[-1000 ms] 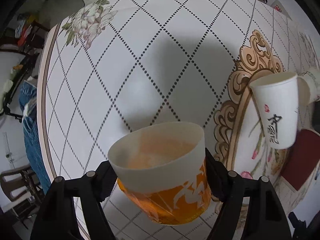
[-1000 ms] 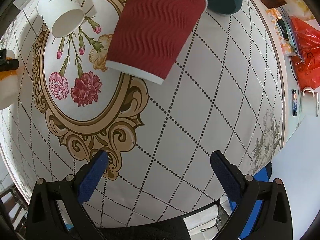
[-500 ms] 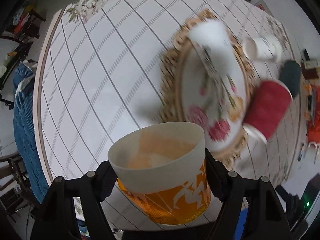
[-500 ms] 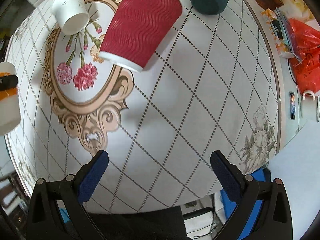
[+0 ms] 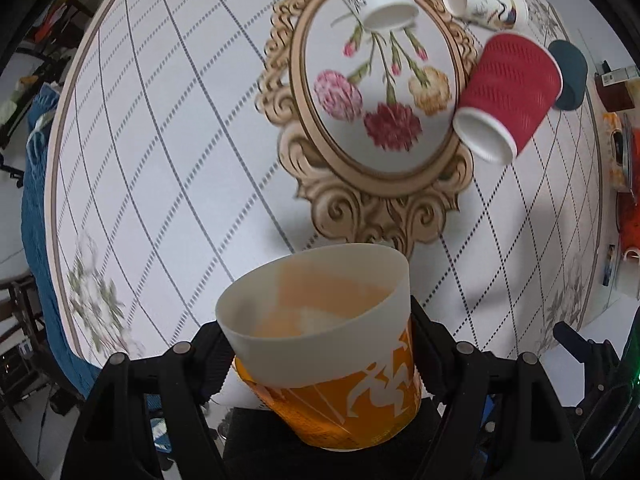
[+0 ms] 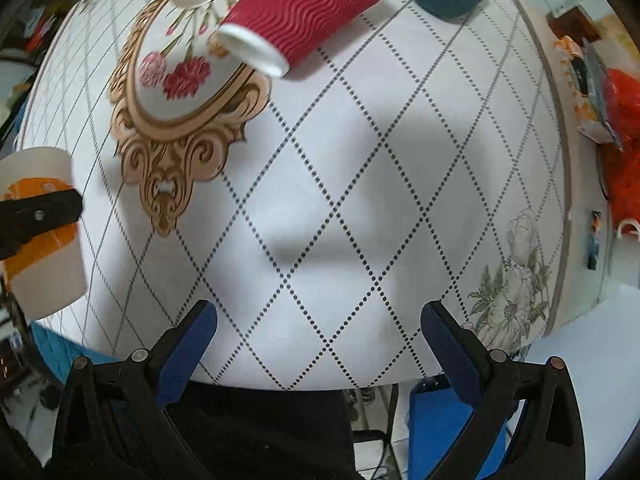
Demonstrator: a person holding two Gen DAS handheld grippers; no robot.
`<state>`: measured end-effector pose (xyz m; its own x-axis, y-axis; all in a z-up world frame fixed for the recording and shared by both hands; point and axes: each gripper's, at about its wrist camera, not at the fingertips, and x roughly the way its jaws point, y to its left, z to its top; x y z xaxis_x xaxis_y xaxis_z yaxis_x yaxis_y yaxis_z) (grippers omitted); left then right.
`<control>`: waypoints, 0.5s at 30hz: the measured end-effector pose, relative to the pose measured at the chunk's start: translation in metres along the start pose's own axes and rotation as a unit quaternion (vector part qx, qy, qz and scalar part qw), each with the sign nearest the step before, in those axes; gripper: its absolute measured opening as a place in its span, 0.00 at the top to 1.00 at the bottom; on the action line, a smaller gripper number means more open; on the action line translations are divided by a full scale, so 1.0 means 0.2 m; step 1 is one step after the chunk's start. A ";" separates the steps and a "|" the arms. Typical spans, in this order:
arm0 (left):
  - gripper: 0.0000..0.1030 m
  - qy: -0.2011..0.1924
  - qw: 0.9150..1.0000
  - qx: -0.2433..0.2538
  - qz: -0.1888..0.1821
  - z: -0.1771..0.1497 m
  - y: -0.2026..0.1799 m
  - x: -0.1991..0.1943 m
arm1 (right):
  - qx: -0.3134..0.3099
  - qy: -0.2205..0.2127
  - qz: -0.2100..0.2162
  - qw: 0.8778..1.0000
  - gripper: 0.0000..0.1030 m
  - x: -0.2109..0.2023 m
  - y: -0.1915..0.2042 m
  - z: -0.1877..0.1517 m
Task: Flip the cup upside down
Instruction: 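Lift the orange-and-white cup with the right gripper off the table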
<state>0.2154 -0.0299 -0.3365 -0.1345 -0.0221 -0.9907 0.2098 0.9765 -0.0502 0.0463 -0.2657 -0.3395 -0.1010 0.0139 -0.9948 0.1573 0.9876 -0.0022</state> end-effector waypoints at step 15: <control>0.27 0.037 0.999 -0.008 0.006 0.00 -0.17 0.38 | -0.027 0.024 0.001 0.999 0.00 0.14 -0.05 -0.30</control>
<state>0.1980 -0.0649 -0.4108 -0.2037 0.0048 -0.9790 0.1961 0.9799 -0.0360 -0.0162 -0.2663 -0.3614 -0.1472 0.0214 -0.9889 0.1047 0.9945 0.0059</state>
